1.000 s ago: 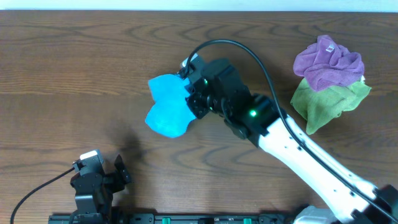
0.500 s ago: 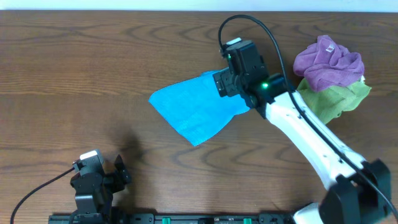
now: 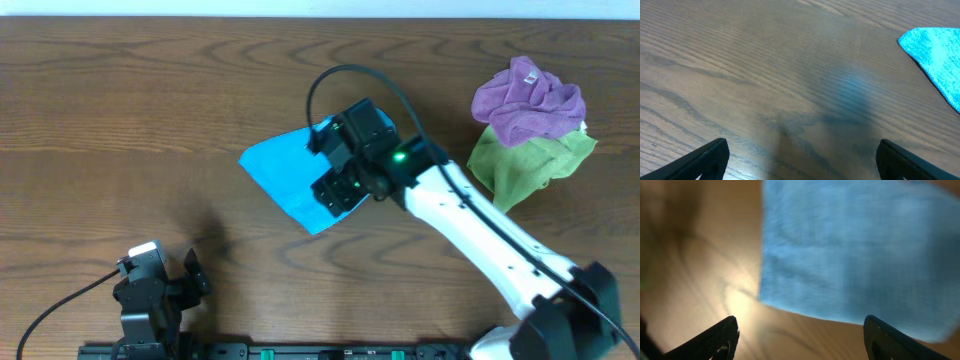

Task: Fold the cloth
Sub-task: 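Drag the blue cloth left to the table center with the right gripper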

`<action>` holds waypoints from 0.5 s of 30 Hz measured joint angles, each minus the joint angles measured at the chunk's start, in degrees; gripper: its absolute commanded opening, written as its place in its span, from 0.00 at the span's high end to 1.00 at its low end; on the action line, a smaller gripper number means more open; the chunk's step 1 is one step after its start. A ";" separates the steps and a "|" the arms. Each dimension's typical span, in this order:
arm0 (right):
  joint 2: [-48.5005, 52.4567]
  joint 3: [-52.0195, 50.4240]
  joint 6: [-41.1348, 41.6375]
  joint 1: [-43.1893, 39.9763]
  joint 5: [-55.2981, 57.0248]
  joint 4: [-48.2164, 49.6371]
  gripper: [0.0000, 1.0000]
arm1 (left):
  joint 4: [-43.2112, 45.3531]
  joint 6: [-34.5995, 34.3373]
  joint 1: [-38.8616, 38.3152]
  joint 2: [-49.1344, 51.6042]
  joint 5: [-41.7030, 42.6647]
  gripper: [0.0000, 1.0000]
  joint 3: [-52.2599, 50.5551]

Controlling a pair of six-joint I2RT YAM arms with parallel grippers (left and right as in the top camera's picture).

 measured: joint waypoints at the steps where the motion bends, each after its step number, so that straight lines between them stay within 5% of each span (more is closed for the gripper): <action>1: 1.07 0.00 -0.35 0.76 -0.57 0.00 0.20 | 0.00 0.00 0.00 0.00 0.00 0.05 0.00; 15: 13.22 0.00 -2.62 3.61 -2.34 -0.83 0.19 | 0.00 0.00 0.00 0.00 0.00 0.05 0.00</action>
